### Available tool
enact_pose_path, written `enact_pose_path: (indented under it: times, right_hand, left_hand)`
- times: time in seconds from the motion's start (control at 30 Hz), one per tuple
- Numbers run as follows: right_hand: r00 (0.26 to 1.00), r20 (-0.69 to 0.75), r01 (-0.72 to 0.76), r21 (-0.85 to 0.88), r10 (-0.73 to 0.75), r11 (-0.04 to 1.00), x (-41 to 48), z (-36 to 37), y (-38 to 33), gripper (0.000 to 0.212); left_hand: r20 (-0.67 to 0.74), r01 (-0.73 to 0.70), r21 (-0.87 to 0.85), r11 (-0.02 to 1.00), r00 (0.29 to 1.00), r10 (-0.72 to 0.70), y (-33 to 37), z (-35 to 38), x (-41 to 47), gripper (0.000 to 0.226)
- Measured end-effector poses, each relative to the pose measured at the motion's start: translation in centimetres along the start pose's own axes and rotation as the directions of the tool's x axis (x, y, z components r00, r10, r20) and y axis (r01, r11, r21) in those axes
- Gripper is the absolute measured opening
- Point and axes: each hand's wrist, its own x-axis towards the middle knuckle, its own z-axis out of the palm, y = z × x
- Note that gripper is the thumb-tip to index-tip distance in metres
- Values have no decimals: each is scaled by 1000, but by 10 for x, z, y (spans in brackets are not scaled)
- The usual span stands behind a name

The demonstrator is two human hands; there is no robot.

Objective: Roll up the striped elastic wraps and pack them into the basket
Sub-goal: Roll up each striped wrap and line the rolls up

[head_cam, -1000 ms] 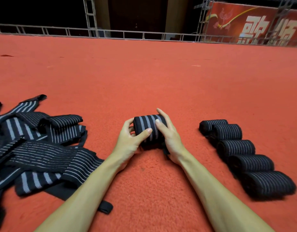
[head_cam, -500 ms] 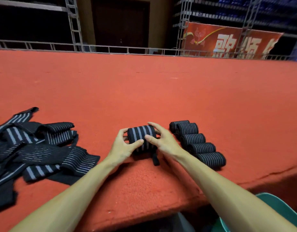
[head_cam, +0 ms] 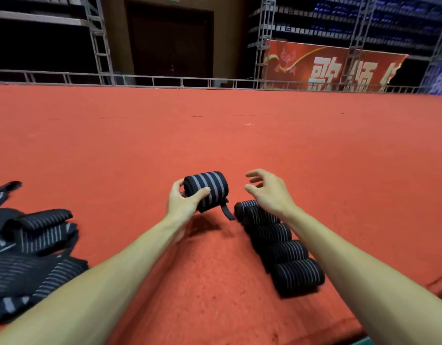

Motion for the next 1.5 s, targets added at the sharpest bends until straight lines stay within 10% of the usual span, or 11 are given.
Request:
enact_pose_path:
  times: [0.37,0.8,1.17,1.5]
  right_hand:
    - [984,-47,-173,-26,172,985,50,-6,68,33]
    - [983,47,-172,-124,179,977,47,3,72,34]
    - [974,218,95,-185,-53,978,-1,44,-43,29]
    - [723,670,308,-95,-168,947,-66,145,-162,35]
  left_hand:
    - [140,168,17,986,976,-168,-27,76,73,53]
    - [165,-11,725,689,974,-158,-47,81,73,79]
    - [346,-211,700,683,936,-64,32,-72,-8,24]
    - [314,-333,824,458,942,120,44,-259,-94,20]
